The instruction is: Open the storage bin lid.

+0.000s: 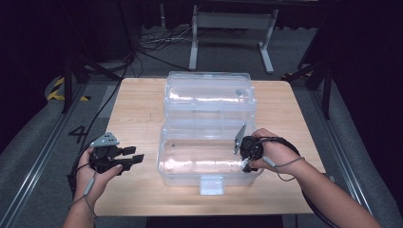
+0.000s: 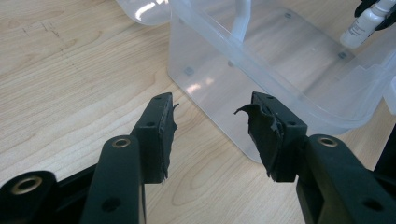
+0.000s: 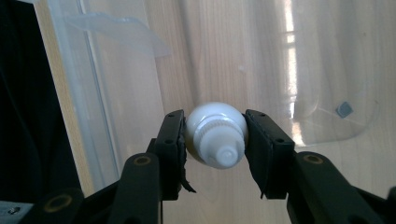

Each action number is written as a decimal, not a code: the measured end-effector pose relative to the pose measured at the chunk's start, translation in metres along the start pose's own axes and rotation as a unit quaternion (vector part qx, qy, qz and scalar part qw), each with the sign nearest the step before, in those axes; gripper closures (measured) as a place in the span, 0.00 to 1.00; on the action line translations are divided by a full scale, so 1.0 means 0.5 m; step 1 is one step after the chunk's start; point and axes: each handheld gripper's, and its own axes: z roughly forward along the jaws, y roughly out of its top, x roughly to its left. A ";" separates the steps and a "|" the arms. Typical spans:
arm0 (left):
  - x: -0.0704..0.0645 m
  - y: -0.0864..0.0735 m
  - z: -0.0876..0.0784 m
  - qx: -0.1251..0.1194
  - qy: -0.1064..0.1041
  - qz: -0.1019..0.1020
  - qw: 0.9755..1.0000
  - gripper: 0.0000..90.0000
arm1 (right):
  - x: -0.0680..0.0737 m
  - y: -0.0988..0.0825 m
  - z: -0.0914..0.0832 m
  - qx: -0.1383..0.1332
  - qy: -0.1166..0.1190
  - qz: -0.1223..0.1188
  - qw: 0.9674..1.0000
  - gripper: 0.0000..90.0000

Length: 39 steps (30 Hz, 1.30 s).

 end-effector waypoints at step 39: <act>0.000 0.000 0.006 0.003 -0.003 0.000 1.000 0.57 | -0.005 0.009 0.035 0.041 0.010 -0.001 0.999 0.66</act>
